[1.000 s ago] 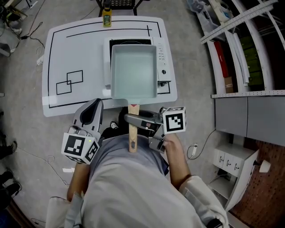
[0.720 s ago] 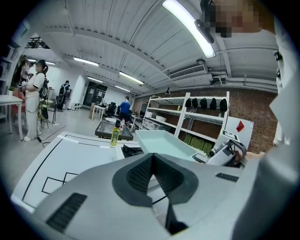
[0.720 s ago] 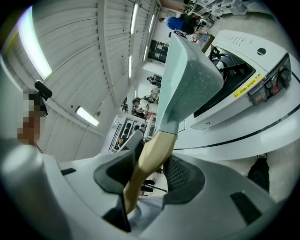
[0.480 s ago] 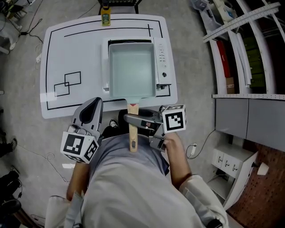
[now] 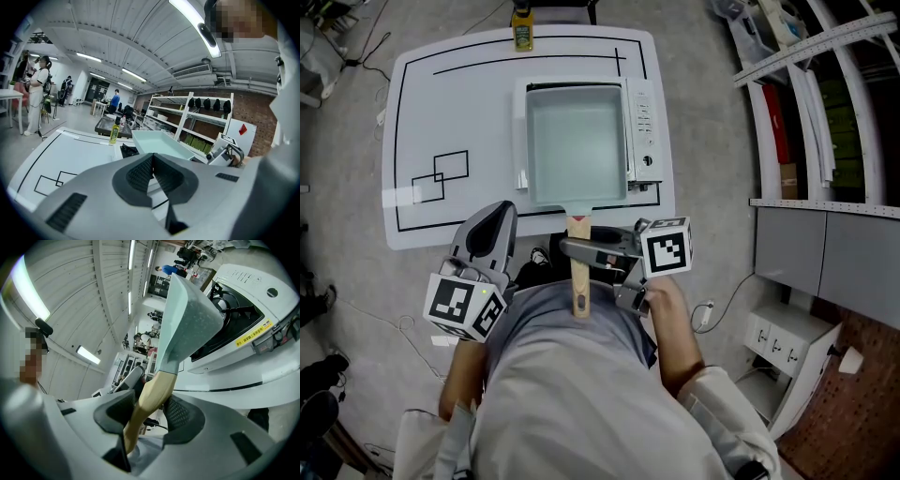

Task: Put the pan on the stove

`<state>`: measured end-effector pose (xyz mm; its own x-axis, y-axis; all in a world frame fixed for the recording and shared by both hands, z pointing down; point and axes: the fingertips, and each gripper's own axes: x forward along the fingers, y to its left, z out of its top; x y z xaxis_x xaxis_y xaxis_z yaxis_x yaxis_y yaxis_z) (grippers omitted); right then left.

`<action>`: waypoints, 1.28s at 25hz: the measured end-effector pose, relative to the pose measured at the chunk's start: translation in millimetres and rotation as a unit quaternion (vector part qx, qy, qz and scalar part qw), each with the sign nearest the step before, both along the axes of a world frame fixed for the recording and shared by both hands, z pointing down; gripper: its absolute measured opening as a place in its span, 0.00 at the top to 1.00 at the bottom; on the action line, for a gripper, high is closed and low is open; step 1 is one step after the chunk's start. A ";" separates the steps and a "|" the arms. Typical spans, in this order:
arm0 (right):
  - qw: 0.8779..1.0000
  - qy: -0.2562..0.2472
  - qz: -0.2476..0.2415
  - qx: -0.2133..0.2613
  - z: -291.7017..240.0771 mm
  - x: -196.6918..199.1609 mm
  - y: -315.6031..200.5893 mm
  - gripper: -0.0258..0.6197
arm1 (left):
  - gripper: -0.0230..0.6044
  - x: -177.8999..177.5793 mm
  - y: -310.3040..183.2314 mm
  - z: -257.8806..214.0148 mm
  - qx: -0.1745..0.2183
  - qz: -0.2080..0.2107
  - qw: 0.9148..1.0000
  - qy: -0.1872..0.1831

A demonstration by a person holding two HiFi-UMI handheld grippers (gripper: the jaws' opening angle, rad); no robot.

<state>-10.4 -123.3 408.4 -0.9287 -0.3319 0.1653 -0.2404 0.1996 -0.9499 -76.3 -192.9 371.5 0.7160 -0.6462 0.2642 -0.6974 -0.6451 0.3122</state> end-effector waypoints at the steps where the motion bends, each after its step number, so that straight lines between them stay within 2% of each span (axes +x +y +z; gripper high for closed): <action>1: 1.000 -0.002 -0.001 0.000 0.6 1.2 -1.1 0.66 | 0.95 1.1 -1.2 0.5 -0.002 0.000 1.000 -0.001; 9: 1.000 -0.009 -0.013 -0.004 8.0 12.9 -10.4 0.66 | 0.95 14.2 -10.5 3.5 0.002 0.001 1.000 -0.028; 32: 0.999 -0.017 -0.041 -0.016 29.4 30.3 -30.5 0.66 | 0.95 31.3 -31.1 23.8 -0.018 -0.009 0.999 -0.046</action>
